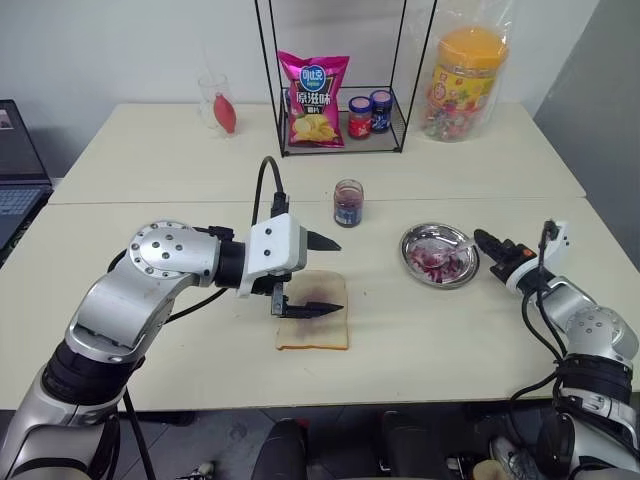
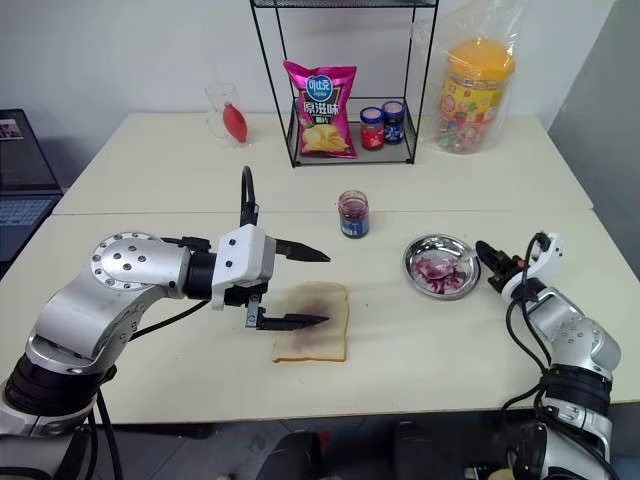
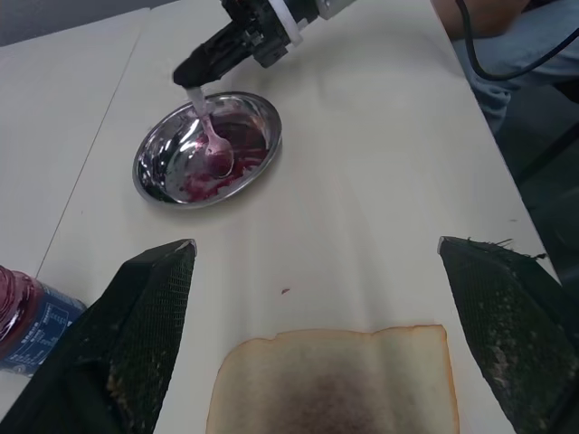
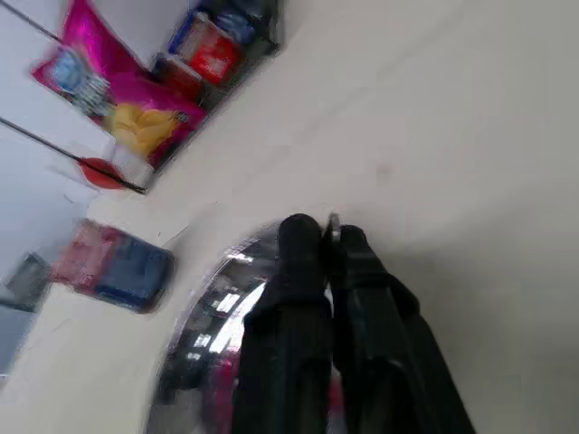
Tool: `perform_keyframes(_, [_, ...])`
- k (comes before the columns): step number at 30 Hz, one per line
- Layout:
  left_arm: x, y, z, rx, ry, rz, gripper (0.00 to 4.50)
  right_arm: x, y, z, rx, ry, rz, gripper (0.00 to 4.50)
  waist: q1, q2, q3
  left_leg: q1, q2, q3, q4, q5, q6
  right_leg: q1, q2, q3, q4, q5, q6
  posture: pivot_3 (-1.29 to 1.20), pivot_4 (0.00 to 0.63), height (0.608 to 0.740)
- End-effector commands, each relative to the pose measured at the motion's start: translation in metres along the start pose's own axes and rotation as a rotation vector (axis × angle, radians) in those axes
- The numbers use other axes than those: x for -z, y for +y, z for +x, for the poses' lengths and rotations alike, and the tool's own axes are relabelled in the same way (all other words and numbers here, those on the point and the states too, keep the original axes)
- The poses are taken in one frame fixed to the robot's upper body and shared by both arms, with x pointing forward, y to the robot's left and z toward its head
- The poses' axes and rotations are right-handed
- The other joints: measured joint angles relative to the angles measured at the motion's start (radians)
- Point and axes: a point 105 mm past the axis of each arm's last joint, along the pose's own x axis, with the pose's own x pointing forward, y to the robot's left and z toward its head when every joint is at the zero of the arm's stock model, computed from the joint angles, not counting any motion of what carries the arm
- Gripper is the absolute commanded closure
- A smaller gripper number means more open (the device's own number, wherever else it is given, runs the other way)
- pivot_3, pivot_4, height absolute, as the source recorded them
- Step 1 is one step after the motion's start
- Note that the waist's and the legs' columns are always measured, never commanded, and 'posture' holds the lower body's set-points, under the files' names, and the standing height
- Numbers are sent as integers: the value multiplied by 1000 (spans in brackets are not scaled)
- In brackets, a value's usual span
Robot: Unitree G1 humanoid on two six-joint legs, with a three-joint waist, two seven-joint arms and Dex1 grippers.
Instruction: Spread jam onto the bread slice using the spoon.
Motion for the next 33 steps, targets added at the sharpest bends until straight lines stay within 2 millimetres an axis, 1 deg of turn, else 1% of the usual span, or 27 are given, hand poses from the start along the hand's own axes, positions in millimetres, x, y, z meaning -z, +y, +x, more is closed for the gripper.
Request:
perform_keyframes(1, [-4,4,-2,-34,-11,30,0,-15,11,-6,-46,-35,-29,4489,0,0,0,0,0,0,0,0,0,0,0,0,0,0,0,0,150,740])
perform_keyframes(3, [-5,9,-4,-81,-22,36,0,-19,22,-9,-83,-34,-70,4489,1,0,0,0,0,0,0,0,0,0,0,0,1,0,0,0,150,740])
perform_keyframes(4, [-5,12,-6,-110,-25,25,0,-19,31,-11,-115,-25,-114,4489,0,0,0,0,0,0,0,0,0,0,0,0,1,0,0,0,150,740])
perform_keyframes(7, [-4,18,-11,-188,-44,-12,0,-24,52,-17,-166,-36,-174,4489,0,0,0,0,0,0,0,0,0,0,0,0,2,0,0,0,150,740])
perform_keyframes(11, [6,24,-26,-295,-32,-105,0,-42,89,-24,-253,-98,-238,4489,-4,1,1,1,0,0,1,0,0,-2,0,2,6,-1,0,0,150,740])
perform_keyframes(12, [7,24,-28,-310,-34,-127,0,-45,95,-26,-268,-108,-242,4489,-5,1,1,2,0,1,1,0,0,-2,0,2,7,-1,-1,0,150,740])
perform_keyframes(15, [14,26,-37,-376,-20,-188,0,-52,117,-25,-319,-127,-267,4489,-4,1,1,3,0,0,1,0,1,-2,1,1,10,-1,-1,0,150,740])
perform_keyframes(16, [20,31,-42,-429,-6,-210,0,-54,128,-23,-348,-133,-280,4489,-4,1,1,3,0,0,2,1,1,-2,1,1,10,-1,-1,0,150,740])
perform_keyframes(18, [32,38,-53,-513,10,-252,0,-56,154,-13,-416,-144,-305,4489,-8,1,1,3,0,0,2,1,2,-2,1,1,11,-1,-1,0,150,740])
perform_keyframes(19, [37,41,-57,-546,8,-285,0,-56,166,-6,-438,-150,-336,4489,-10,1,1,4,0,1,2,2,2,-2,1,3,12,-1,-2,0,150,740])
perform_keyframes(20, [40,42,-60,-560,12,-301,0,-55,175,1,-460,-156,-340,4489,-10,1,1,4,0,1,2,2,3,-2,1,3,12,-1,-2,0,150,740])
perform_keyframes(25, [45,51,-65,-629,8,-315,0,-47,207,29,-544,-158,-359,4489,-18,1,1,4,1,0,1,2,4,-2,2,1,12,0,-2,0,150,740])
perform_keyframes(29, [48,45,-63,-612,15,-328,0,-28,239,59,-629,-139,-504,4489,-15,1,1,2,0,1,1,2,4,-4,1,2,11,0,-2,0,150,740])
perform_keyframes(31, [48,44,-62,-616,9,-339,0,-22,243,70,-645,-146,-565,4489,-17,1,1,1,0,1,1,2,4,-6,1,2,11,0,-3,0,150,740])
perform_keyframes(33, [50,43,-62,-622,7,-347,0,-16,241,88,-629,-145,-607,4489,-17,1,1,1,1,1,1,2,4,-6,1,1,11,1,-4,0,150,740])
